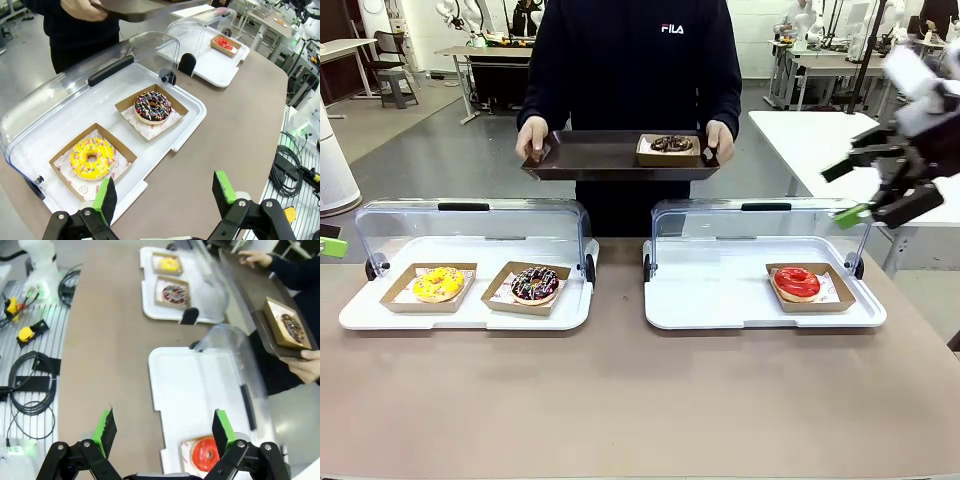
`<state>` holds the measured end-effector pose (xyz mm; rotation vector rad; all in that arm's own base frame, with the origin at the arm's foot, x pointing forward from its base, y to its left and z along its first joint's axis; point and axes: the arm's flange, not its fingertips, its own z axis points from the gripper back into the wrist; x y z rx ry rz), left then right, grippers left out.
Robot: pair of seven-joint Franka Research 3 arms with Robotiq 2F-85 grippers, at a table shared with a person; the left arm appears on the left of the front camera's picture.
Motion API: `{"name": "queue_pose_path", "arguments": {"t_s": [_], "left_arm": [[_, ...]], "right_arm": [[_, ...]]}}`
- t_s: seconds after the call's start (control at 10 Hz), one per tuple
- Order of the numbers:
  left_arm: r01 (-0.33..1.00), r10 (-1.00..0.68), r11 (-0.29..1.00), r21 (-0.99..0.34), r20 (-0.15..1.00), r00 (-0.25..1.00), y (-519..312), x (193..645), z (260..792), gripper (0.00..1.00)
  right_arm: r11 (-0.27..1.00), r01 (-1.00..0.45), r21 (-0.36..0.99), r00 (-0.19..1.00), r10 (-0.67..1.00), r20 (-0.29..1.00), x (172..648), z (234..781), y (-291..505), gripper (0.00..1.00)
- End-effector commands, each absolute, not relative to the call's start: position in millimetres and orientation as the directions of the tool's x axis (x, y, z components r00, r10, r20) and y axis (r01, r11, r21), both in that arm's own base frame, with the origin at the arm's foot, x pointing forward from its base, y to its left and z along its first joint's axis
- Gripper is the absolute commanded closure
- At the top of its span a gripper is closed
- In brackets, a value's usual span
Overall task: Provide the desired donut to the person.
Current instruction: Place the picked Paper togo box onto the Handle tray extended by the person.
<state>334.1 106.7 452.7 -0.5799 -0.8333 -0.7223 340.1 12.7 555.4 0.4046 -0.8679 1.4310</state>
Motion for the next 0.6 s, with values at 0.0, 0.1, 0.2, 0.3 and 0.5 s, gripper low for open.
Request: {"name": "queue_pose_path", "arguments": {"t_s": [0.0,0.1,0.2,0.3,0.5], "left_arm": [[0.772,-0.332,0.615,-0.162,0.834,0.440,108.4,335.1,451.1,0.00],[0.772,-0.332,0.615,-0.162,0.834,0.440,108.4,335.1,451.1,0.00],[0.772,-0.332,0.615,-0.162,0.834,0.440,108.4,335.1,451.1,0.00],[0.772,-0.332,0.615,-0.162,0.834,0.440,108.4,335.1,451.1,0.00],[0.772,-0.332,0.615,-0.162,0.834,0.440,108.4,335.1,451.1,0.00]], "right_arm": [[0.226,-0.937,-0.265,-0.066,0.631,0.773,334.0,559.9,-3.6,0.00],[0.264,-0.929,-0.258,-0.040,0.622,0.782,332.5,563.8,-11.0,0.00],[0.276,-0.923,-0.268,-0.047,0.610,0.791,333.0,567.3,-14.0,0.00],[0.320,-0.917,-0.239,-0.003,0.593,0.805,339.2,569.4,-11.2,0.00],[0.285,-0.924,-0.256,-0.030,0.611,0.791,333.3,569.3,-23.9,0.00]]}}
